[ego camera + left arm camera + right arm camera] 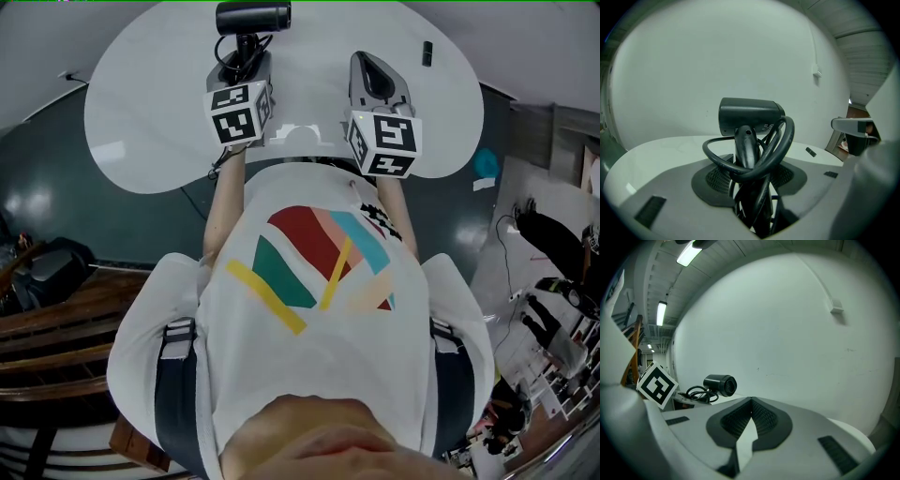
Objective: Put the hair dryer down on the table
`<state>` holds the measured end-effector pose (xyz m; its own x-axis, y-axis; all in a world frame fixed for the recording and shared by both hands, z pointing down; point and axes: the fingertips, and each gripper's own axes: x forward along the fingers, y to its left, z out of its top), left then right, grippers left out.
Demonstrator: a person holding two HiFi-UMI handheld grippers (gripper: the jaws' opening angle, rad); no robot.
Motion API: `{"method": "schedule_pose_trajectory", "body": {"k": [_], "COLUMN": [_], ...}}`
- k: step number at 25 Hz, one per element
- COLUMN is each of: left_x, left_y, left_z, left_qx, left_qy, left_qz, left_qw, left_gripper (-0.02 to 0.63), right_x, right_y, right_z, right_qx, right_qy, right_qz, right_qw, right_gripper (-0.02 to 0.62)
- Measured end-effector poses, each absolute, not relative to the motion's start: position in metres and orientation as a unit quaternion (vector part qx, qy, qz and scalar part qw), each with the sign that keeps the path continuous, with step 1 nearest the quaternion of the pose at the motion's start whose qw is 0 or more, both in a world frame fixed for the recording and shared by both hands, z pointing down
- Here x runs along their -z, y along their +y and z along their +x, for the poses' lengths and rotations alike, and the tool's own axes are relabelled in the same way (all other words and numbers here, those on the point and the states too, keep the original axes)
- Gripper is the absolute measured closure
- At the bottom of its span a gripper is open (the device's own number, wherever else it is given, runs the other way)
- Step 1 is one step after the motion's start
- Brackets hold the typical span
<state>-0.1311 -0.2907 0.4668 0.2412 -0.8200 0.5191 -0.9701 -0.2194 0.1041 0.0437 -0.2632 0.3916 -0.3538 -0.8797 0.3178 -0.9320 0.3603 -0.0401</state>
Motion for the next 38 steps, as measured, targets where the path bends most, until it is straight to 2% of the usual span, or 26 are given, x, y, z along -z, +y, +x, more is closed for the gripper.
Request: {"method": "schedule_pose_trajectory", "body": {"k": [19,38], "left_x": [-0.535,-0.587], "left_y": [-0.28,-0.269], "left_z": [-0.131,-0.125], "left_qx": [-0.235,-0.284], "left_qy": [-0.57,-0.553], "left_qz": [0.739,0.725], "left_qw": [0.272,0.297], "left_gripper": [0.385,0.384], "right_x": [-0.396,-0.406], "right_y": [-0.266,-0.271], "right_z": [0.05,0.052], "right_qx": [-0.109,-0.118], "right_qy": [-0.808,-0.806], "right_qz": [0.563,0.562], "right_qw": [0.135,0.143], "right_gripper": [0.586,0.586]}}
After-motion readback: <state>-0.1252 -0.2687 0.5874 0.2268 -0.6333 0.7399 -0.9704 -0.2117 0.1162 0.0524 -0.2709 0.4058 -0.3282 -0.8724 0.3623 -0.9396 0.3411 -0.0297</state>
